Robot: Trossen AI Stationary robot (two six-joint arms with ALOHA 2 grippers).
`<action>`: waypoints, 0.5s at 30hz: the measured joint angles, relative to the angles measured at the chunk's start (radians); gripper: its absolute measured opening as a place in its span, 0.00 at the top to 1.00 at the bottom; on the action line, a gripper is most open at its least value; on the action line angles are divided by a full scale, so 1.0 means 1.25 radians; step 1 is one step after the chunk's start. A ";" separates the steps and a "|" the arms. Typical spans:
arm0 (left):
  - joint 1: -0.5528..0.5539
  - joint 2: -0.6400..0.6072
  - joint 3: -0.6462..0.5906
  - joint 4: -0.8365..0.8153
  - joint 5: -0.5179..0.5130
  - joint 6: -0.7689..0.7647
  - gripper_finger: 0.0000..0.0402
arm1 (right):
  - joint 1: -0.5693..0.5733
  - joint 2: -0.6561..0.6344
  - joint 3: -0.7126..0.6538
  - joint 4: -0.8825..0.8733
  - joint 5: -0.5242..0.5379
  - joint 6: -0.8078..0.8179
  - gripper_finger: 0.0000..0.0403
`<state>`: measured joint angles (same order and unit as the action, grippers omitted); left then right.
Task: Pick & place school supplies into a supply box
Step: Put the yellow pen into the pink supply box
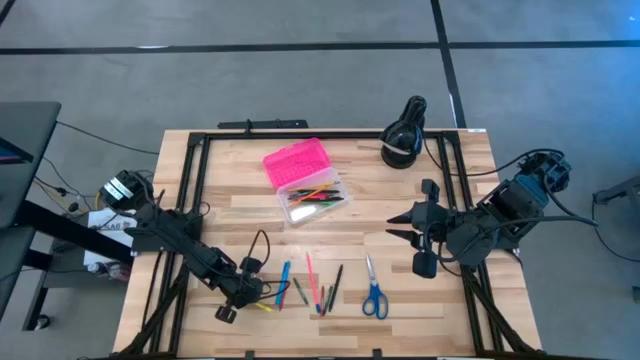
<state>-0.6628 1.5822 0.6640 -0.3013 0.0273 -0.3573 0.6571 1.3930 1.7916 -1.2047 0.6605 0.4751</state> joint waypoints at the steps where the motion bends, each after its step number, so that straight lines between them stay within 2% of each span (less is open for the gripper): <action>1: 0.003 0.000 0.000 -0.005 -0.004 -0.006 0.86 | 0.000 0.000 0.000 0.000 0.000 0.000 0.80; 6: 0.017 -0.001 0.001 -0.023 -0.025 -0.043 0.90 | 0.000 0.000 0.000 0.000 0.000 -0.001 0.80; 15: 0.035 -0.002 0.001 -0.028 -0.062 -0.101 0.90 | 0.000 0.000 0.000 0.000 0.000 0.000 0.80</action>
<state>-0.6190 1.5802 0.6651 -0.3363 -0.0506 -0.4839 0.6571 1.3933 1.7916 -1.2045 0.6605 0.4748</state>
